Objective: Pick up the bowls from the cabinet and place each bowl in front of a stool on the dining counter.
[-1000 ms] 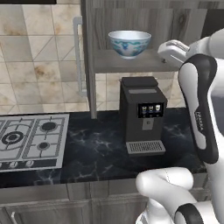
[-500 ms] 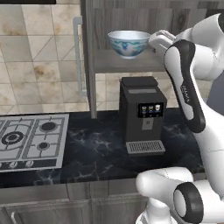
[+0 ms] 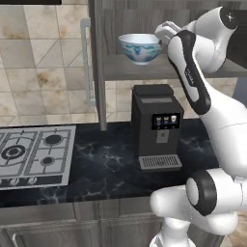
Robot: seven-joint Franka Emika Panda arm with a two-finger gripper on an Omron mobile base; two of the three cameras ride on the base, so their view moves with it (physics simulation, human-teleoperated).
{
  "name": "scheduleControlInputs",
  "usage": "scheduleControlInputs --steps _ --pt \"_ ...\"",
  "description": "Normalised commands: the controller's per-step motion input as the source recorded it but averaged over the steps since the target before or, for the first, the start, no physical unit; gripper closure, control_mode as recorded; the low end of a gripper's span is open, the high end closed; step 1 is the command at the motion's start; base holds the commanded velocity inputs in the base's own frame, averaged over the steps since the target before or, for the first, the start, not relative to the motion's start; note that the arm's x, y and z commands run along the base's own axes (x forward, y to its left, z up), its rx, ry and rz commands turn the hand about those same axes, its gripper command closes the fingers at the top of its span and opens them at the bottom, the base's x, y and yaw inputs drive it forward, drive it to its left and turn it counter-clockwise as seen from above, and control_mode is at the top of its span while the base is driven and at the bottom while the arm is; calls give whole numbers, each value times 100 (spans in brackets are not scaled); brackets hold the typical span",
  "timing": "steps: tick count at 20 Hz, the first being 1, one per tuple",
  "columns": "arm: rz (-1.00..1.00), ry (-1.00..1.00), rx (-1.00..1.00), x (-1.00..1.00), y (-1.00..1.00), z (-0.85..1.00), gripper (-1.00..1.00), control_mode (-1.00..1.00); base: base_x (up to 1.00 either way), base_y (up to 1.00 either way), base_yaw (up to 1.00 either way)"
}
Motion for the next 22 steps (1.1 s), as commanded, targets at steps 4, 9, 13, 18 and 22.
scheduleControlInputs --steps 4,9,13,18,22 --pt "0 0 0 52 0 0 -100 -100 0 0 0" --pt "0 -3 0 50 0 0 -100 -100 0 0 0" --pt "0 -3 0 49 0 -9 -100 -100 0 0 0" --pt "0 0 0 50 0 -21 -100 -100 0 0 0" --pt "0 0 0 55 0 -3 -100 -100 0 0 0"
